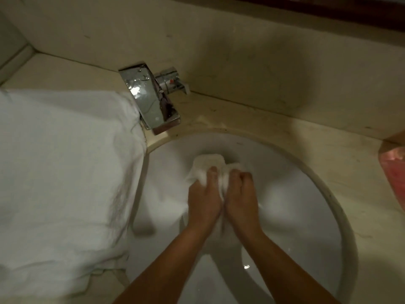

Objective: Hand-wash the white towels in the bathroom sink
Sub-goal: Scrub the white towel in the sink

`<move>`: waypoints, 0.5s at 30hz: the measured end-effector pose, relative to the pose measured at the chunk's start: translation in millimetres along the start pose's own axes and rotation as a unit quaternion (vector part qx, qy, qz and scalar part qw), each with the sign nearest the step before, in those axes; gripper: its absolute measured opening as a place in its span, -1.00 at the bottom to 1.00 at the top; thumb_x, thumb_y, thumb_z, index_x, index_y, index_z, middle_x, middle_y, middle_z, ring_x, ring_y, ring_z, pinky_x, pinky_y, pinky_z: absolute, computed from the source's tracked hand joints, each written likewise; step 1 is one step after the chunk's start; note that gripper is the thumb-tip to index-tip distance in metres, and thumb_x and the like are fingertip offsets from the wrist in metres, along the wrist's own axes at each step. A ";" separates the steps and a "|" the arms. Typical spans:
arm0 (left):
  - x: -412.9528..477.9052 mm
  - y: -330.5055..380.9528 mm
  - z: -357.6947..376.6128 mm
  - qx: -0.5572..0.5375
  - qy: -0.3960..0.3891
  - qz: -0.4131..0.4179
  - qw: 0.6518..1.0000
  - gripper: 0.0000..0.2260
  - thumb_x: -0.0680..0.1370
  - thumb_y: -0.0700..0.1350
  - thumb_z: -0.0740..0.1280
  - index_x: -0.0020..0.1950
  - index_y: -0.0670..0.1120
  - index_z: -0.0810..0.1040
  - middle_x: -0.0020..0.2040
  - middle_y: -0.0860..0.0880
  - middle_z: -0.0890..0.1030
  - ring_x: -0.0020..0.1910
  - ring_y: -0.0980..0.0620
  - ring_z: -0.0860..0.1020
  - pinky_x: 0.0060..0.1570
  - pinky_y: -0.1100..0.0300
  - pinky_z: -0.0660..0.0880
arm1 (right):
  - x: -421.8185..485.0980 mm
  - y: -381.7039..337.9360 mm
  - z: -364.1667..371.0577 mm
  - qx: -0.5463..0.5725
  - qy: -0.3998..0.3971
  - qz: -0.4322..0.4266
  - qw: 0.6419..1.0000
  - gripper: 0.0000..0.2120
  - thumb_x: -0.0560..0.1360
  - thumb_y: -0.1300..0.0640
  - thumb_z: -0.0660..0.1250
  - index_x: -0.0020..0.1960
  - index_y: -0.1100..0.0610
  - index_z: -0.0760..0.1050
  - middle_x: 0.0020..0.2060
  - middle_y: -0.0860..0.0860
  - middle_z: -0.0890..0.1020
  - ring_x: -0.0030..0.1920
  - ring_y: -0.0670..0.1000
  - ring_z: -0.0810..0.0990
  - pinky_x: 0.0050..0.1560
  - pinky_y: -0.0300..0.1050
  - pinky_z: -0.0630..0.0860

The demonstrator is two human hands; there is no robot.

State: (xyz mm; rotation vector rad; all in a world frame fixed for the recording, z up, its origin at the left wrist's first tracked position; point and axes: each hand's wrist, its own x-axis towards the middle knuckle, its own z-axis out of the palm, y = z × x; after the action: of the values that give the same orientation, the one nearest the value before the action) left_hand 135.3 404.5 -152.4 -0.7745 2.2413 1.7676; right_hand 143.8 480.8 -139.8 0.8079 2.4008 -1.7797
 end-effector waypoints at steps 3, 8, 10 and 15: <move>-4.8 -0.4 3.0 0.000 0.030 -0.008 1.000 -0.51 0.68 0.28 0.18 0.16 -0.10 0.66 0.00 -0.04 0.70 0.04 -0.02 0.65 0.15 0.05 0.56 | 12.6 -10.5 1.3 0.043 0.018 0.057 0.997 -0.76 0.76 -0.01 0.15 0.11 0.13 0.49 -0.16 -0.06 0.60 -0.16 -0.13 0.59 -0.20 -0.22 0.42; 10.8 14.3 -13.0 -0.003 -0.003 0.015 1.000 -0.53 0.69 0.25 0.18 -0.05 -0.07 0.68 -0.19 -0.02 0.71 -0.15 0.05 0.68 -0.09 0.12 0.57 | -21.0 -0.8 1.0 0.022 -0.018 0.003 1.000 -0.74 0.75 0.01 0.16 0.03 0.11 0.54 -0.19 -0.10 0.61 -0.25 -0.31 0.56 -0.22 -0.44 0.41; -3.2 9.1 -9.8 0.011 -0.024 0.036 0.999 -0.58 0.71 0.20 0.16 -0.08 -0.02 0.66 -0.23 0.01 0.70 -0.23 0.18 0.65 -0.16 0.24 0.54 | -1.7 -7.7 -0.4 0.040 0.013 0.037 0.998 -0.78 0.75 -0.02 0.15 0.12 0.05 0.52 -0.12 -0.09 0.63 -0.18 -0.27 0.59 -0.21 -0.39 0.43; 15.0 3.3 -24.3 0.083 -0.046 0.053 0.994 -0.52 0.65 0.30 0.20 0.18 -0.08 0.63 -0.01 0.01 0.69 0.01 0.05 0.66 0.03 0.17 0.53 | -3.1 2.2 -2.3 0.074 -0.029 0.102 0.992 -0.70 0.74 -0.16 0.12 0.37 -0.04 0.36 -0.05 -0.06 0.66 -0.10 -0.11 0.65 -0.16 -0.22 0.51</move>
State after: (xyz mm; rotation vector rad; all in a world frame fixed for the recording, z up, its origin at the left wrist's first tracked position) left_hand 125.1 377.7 -149.6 -0.5396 2.3688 1.5986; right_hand 148.1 482.2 -140.0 0.9642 2.0843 -1.8869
